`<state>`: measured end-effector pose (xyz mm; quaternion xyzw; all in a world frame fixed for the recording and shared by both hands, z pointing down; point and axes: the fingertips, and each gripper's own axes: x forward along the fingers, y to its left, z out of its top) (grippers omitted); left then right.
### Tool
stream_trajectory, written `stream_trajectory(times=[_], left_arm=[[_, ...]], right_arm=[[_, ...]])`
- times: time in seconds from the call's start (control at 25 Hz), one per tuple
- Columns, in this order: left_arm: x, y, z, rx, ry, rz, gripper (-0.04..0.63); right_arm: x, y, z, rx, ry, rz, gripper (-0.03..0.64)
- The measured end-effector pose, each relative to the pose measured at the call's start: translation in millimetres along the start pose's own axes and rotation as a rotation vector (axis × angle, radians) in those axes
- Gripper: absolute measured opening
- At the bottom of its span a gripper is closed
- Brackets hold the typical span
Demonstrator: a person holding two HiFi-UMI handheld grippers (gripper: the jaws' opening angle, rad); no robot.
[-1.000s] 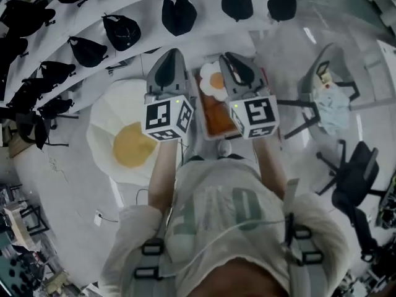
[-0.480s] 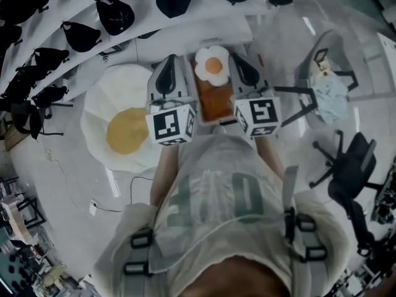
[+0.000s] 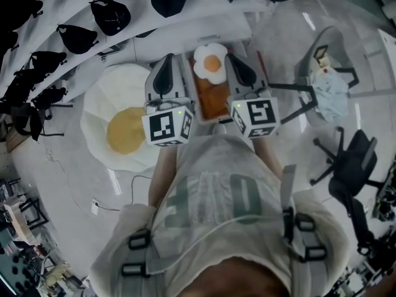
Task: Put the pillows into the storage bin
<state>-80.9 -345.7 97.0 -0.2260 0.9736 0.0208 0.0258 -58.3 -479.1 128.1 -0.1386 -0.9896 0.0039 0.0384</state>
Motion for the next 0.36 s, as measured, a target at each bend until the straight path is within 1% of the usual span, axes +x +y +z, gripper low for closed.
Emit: stream_trajectory(times=[0.36], left_arm=[[0.9,3.3,-6.4,-0.005,0.006,0.01,0.008]], right_arm=[[-0.1,-6.0,-8.2,0.019,0.014,-0.009,0.009]])
